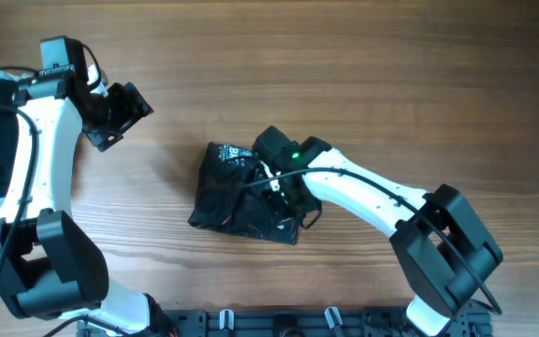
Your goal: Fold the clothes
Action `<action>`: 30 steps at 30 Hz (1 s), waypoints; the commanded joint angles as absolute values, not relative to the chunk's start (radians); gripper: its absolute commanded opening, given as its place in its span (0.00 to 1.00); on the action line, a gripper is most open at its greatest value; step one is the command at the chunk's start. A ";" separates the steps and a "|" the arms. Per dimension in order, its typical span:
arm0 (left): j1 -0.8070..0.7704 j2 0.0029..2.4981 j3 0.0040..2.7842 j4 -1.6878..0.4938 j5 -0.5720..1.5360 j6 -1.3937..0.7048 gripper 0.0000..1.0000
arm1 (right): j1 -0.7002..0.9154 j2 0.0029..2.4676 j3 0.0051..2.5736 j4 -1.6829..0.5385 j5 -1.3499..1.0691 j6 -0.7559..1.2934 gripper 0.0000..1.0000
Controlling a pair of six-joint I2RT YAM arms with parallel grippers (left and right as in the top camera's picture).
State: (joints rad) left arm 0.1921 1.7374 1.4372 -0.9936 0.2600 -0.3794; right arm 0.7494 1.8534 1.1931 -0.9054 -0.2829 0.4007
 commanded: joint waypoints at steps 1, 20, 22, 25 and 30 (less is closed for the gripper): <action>0.197 1.746 1.428 -0.992 0.261 -0.382 0.80 | 0.745 1.858 1.199 -1.033 -0.261 0.534 0.04; -0.237 2.033 1.423 -1.046 0.378 -0.211 0.95 | 0.424 1.557 1.251 -1.100 -0.049 0.451 1.00; -0.307 2.119 1.423 -0.998 0.378 -0.212 0.95 | 0.418 1.557 1.251 -1.099 -0.048 0.450 0.99; -0.395 2.181 1.423 -0.991 0.376 -0.212 0.69 | 0.414 1.557 1.251 -1.100 -0.047 0.448 1.00; -0.363 2.143 1.477 -1.068 0.108 -0.218 0.04 | 0.380 1.557 1.251 -1.106 -0.048 0.448 1.00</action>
State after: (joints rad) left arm -0.4110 2.1204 1.4593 -1.0096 0.3428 -0.2214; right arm 0.3985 1.5745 1.2350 -1.1004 -0.0654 0.4656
